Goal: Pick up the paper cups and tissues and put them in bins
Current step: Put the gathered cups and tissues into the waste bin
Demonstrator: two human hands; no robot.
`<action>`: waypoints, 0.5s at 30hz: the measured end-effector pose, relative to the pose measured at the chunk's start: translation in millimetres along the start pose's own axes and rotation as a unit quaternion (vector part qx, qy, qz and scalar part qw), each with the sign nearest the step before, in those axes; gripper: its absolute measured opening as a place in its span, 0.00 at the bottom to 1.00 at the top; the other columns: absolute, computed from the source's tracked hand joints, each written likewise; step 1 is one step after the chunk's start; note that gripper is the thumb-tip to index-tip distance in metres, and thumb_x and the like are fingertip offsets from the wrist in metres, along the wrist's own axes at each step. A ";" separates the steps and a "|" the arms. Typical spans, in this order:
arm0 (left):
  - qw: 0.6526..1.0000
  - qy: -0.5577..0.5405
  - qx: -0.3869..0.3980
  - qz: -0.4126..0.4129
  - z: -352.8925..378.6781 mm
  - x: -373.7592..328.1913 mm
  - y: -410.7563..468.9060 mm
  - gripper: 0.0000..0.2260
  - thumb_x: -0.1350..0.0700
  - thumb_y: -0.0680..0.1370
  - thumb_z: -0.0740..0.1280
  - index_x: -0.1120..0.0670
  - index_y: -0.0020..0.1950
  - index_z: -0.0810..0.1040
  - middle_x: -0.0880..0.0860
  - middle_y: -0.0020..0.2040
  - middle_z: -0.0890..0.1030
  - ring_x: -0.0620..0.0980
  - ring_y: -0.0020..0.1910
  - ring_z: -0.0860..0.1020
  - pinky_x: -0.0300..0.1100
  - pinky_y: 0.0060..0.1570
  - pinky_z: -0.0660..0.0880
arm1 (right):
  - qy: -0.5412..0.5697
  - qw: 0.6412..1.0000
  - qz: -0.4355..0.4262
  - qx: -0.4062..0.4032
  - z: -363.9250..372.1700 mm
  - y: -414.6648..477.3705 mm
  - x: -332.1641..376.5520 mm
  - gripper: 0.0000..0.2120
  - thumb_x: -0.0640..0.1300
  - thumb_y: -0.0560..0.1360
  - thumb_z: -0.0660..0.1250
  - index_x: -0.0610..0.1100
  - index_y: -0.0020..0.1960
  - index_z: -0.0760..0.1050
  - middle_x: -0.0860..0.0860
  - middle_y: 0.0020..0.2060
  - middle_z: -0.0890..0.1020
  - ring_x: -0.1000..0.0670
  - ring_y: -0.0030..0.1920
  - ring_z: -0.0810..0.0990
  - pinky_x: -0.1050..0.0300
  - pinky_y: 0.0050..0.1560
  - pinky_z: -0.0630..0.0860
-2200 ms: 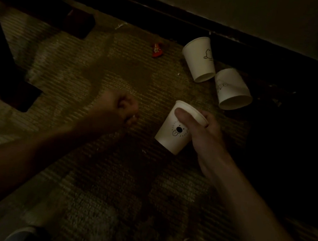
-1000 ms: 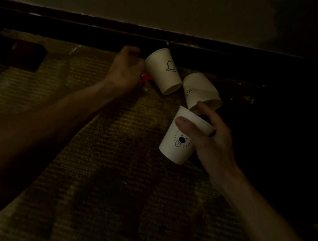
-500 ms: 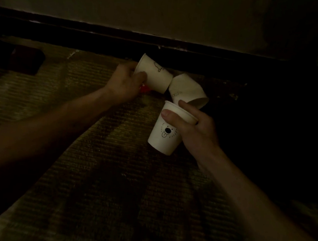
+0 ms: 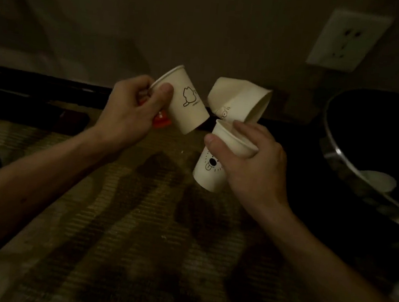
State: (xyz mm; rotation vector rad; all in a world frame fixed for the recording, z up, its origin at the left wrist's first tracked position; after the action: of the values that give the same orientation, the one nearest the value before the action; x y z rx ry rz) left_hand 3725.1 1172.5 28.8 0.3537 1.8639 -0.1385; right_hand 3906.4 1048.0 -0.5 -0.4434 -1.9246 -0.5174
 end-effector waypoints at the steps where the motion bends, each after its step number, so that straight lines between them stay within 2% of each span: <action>1: 1.000 0.003 0.007 0.019 5.0 -15.0 -1.7 0.06 0.49 0.81 0.62 0.48 0.48 0.75 0.48 0.48 0.79 0.35 0.39 0.81 0.29 0.28 0.74 | -0.003 1.000 -0.017 -0.014 -11.6 -0.2 12.6 0.30 0.61 0.66 0.75 0.50 0.64 0.77 0.59 0.60 0.76 0.60 0.57 0.76 0.56 0.55 0.79; 5: 0.994 -0.013 0.062 0.093 46.2 -81.9 -7.6 0.07 0.48 0.80 0.62 0.49 0.48 0.76 0.46 0.47 0.81 0.39 0.45 0.82 0.33 0.34 0.78 | -0.015 0.995 -0.074 -0.072 -74.8 3.3 55.9 0.31 0.66 0.64 0.71 0.51 0.62 0.77 0.59 0.58 0.77 0.60 0.56 0.78 0.59 0.51 0.79; 9: 0.981 -0.025 0.118 0.154 97.1 -143.4 -20.0 0.08 0.47 0.79 0.64 0.49 0.43 0.76 0.42 0.43 0.83 0.41 0.42 0.83 0.33 0.33 0.78 | -0.011 0.988 -0.082 -0.134 -158.4 8.6 72.8 0.25 0.62 0.66 0.74 0.51 0.58 0.78 0.58 0.51 0.80 0.64 0.47 0.81 0.69 0.37 0.78; 11: 0.973 -0.041 0.164 0.157 121.5 -163.8 -27.2 0.08 0.46 0.78 0.65 0.49 0.44 0.76 0.42 0.42 0.83 0.38 0.41 0.82 0.31 0.32 0.77 | -0.026 0.986 -0.078 -0.147 -191.3 9.9 73.6 0.24 0.64 0.65 0.72 0.53 0.55 0.77 0.57 0.49 0.81 0.63 0.45 0.81 0.69 0.35 0.77; 13: 0.964 -0.040 0.213 0.153 148.6 -179.9 -32.1 0.07 0.47 0.78 0.65 0.50 0.46 0.77 0.46 0.41 0.83 0.37 0.40 0.82 0.30 0.31 0.77 | -0.050 0.986 -0.067 -0.145 -216.7 9.0 66.5 0.22 0.66 0.63 0.70 0.55 0.51 0.76 0.58 0.47 0.81 0.63 0.44 0.81 0.68 0.35 0.78; 15: 0.957 0.002 0.238 0.169 174.6 -192.4 -33.9 0.07 0.48 0.80 0.64 0.50 0.50 0.77 0.49 0.42 0.82 0.39 0.39 0.83 0.31 0.31 0.77 | -0.069 0.989 -0.046 -0.125 -230.8 12.2 49.7 0.19 0.66 0.64 0.71 0.56 0.49 0.75 0.57 0.47 0.81 0.62 0.45 0.81 0.65 0.37 0.79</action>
State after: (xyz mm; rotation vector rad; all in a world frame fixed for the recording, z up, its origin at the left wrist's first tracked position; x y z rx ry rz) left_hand 3927.1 1060.0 152.2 0.9980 1.7317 -0.3546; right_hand 4069.0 937.0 130.2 -0.5645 -2.0276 -0.8121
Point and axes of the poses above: each hand's wrist, its own y-axis towards the middle knuckle, its own z-axis out of the palm, x = y × z, the point moved 9 cm from there along y, towards the middle knuckle
